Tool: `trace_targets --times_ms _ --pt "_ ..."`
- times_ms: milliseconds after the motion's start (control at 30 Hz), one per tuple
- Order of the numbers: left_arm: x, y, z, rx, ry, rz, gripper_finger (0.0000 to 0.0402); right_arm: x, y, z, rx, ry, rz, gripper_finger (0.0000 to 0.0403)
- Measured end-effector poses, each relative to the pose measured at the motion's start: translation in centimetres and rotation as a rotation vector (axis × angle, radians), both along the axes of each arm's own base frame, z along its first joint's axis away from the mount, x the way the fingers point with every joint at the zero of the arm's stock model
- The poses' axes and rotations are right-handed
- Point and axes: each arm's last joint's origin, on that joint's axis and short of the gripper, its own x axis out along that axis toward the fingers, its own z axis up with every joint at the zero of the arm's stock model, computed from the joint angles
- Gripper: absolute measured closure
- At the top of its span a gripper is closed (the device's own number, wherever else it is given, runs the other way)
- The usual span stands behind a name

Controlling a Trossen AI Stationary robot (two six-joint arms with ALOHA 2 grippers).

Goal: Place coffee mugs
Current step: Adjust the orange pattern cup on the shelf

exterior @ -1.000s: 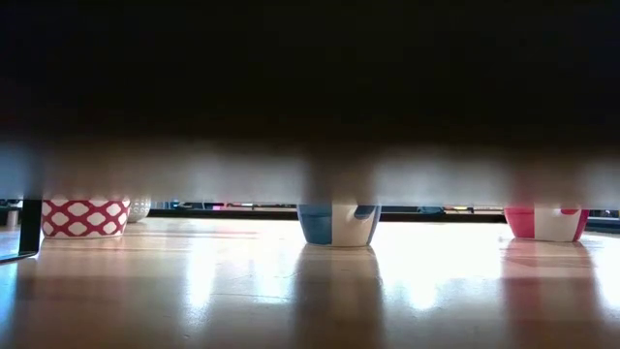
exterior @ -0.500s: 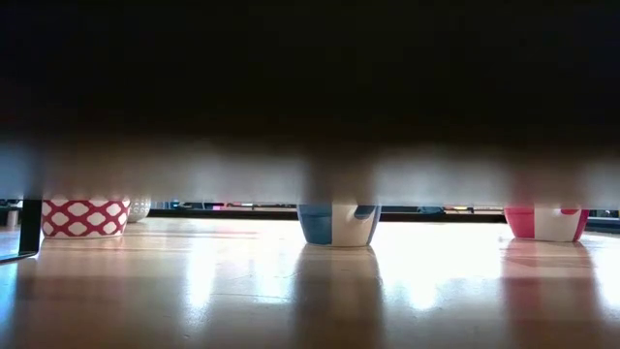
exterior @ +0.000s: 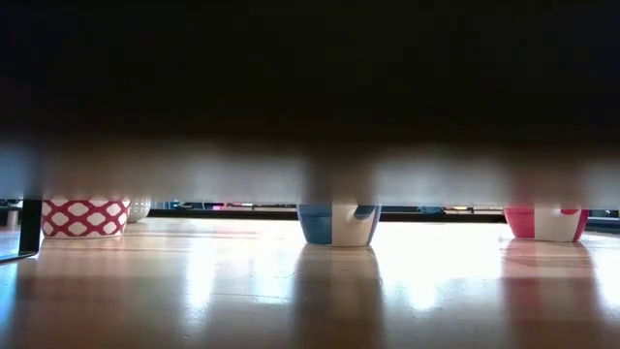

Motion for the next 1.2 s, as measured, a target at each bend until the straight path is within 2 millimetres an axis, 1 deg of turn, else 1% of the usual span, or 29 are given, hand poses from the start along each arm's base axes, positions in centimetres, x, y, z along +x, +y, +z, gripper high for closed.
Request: trace_targets --times_ms 100,400,500,633,700,1200 --pt "0.0 0.0 0.0 0.0 -0.001 0.0 0.0259 -0.1 0.1 -0.6 0.02 0.023 0.014 0.0403" --pt "0.0 0.0 0.0 0.001 -0.003 0.0 0.0259 0.2 0.7 -0.6 0.055 -0.014 0.024 0.0403" --pt "0.0 0.0 0.0 0.002 -0.003 0.001 0.0259 0.4 1.2 -1.1 0.059 -0.001 0.02 0.0403" --pt "0.0 0.0 0.0 0.002 -0.004 0.001 0.0259 1.0 2.1 -2.5 0.064 0.036 0.031 0.0403" --pt "0.0 0.0 0.0 0.002 -0.004 0.001 0.0259 1.0 2.3 -2.6 0.063 0.04 0.033 0.0403" --pt "0.0 0.0 0.0 0.002 -0.003 0.001 0.0259 0.8 2.1 -2.9 0.044 0.078 0.004 0.0403"
